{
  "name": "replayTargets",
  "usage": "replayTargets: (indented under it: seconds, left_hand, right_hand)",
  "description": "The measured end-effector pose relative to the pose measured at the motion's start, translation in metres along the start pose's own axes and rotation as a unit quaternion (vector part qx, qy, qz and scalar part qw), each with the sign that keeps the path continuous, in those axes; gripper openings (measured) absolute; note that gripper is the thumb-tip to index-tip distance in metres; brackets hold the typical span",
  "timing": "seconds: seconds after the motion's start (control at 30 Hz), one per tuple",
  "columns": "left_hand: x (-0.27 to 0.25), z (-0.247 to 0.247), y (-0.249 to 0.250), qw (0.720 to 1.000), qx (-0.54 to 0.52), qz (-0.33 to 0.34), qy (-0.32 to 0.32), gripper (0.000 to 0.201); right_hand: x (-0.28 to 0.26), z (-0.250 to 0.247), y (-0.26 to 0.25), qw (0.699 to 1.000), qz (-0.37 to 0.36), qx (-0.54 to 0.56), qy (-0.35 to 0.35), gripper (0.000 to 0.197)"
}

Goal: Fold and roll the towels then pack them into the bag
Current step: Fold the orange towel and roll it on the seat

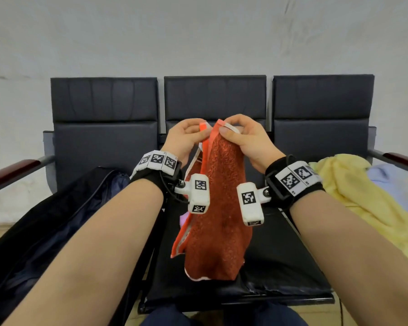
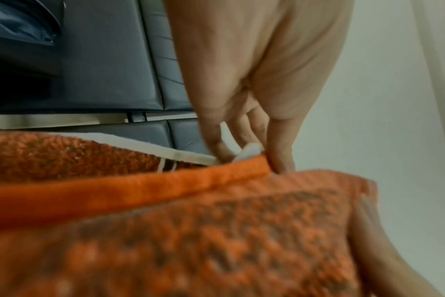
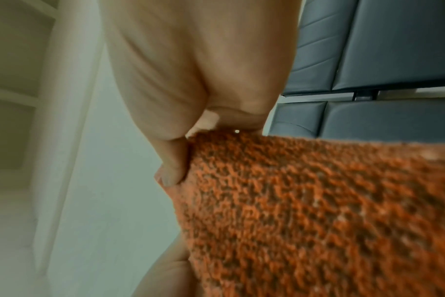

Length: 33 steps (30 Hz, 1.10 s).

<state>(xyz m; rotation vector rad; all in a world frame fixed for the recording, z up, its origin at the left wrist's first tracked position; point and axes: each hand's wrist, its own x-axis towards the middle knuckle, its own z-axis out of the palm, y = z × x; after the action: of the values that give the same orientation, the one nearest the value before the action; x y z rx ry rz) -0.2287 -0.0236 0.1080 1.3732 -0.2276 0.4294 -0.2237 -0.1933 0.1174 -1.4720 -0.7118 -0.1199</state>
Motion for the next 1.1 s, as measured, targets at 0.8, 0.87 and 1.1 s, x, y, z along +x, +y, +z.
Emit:
replayTargets:
  seconds: [0.8, 0.87, 1.1]
  left_hand:
    - [-0.021, 0.001, 0.008, 0.991, 0.018, -0.044, -0.125, 0.022]
    - [-0.022, 0.0, 0.008, 0.994, 0.028, -0.026, -0.105, 0.023]
    - [-0.022, -0.012, 0.01, 0.991, 0.086, -0.013, -0.105, 0.013]
  right_hand:
    - [0.002, 0.0, 0.005, 0.988, -0.021, -0.146, 0.054, 0.019]
    - [0.003, 0.002, 0.008, 0.987, -0.019, -0.147, 0.054, 0.02]
    - [0.004, 0.006, 0.011, 0.989, 0.092, -0.112, -0.014, 0.017]
